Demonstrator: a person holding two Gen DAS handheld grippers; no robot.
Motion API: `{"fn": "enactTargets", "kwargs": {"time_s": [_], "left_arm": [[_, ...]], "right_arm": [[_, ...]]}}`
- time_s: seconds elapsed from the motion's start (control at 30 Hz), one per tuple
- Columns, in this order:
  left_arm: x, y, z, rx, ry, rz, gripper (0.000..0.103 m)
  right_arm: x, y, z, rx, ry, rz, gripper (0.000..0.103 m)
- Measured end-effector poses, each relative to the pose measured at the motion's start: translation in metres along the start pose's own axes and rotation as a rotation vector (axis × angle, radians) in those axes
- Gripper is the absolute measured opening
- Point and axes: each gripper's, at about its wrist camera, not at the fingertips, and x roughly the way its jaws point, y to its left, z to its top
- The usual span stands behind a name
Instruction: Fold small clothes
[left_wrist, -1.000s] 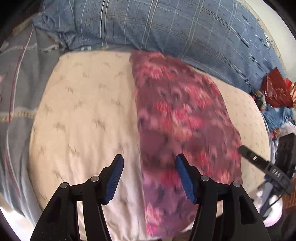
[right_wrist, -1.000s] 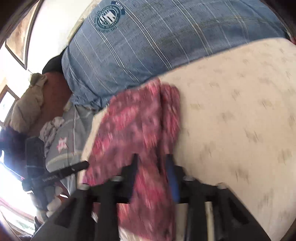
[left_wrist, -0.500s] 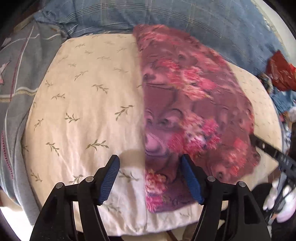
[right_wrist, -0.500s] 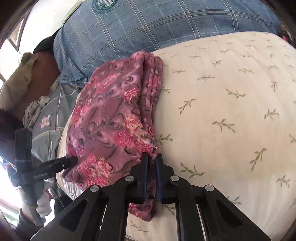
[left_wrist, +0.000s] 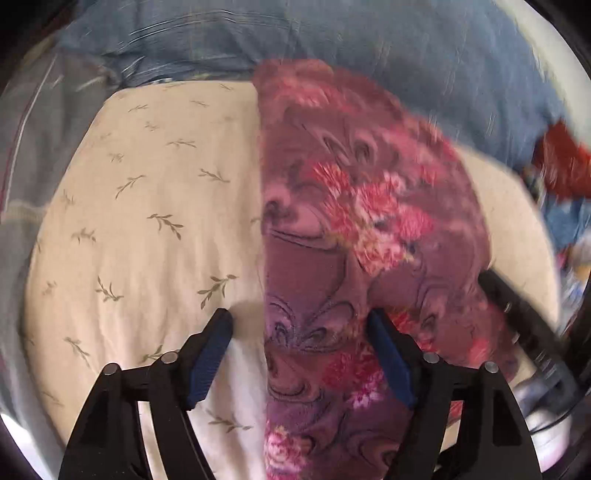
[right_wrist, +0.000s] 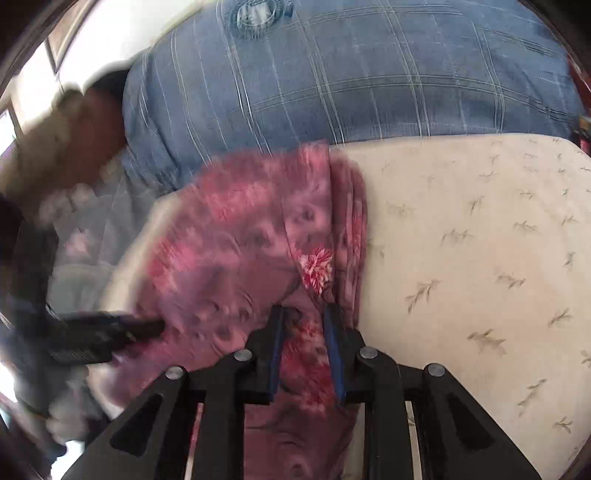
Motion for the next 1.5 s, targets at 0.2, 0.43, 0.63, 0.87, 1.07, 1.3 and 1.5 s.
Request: {"fn": "enactTargets", "kwargs": {"time_s": [0.2, 0.43, 0.63, 0.87, 1.07, 1.3, 1.5], "left_arm": [[-0.001, -0.004, -0.002, 0.027, -0.015, 0.024, 0.079], [-0.001, 0.001, -0.001, 0.018, -0.015, 0.012, 0.079], [-0.004, 0.004, 0.004, 0.004, 0.007, 0.002, 0.078], [-0.03, 0.011, 0.05, -0.021, -0.095, -0.024, 0.076], [0.022, 0.02, 0.114, -0.064, 0.025, 0.012, 0.076], [0.036, 0.009, 0.154, -0.06, -0.031, 0.033, 0.074], [0.071, 0.008, 0.161, -0.097, 0.037, 0.04, 0.077]], "right_arm": [[-0.005, -0.009, -0.006, 0.049, -0.052, 0.051, 0.025], [-0.005, -0.021, 0.0, 0.148, -0.019, 0.137, 0.028], [-0.008, -0.025, 0.019, 0.179, 0.055, 0.149, 0.04], [0.002, -0.033, 0.066, 0.221, 0.011, 0.132, 0.042], [0.057, -0.035, 0.104, 0.227, 0.07, 0.096, 0.042], [0.071, -0.028, 0.123, 0.156, 0.046, 0.206, 0.004], [0.095, -0.066, 0.095, 0.29, 0.113, 0.179, 0.004]]}}
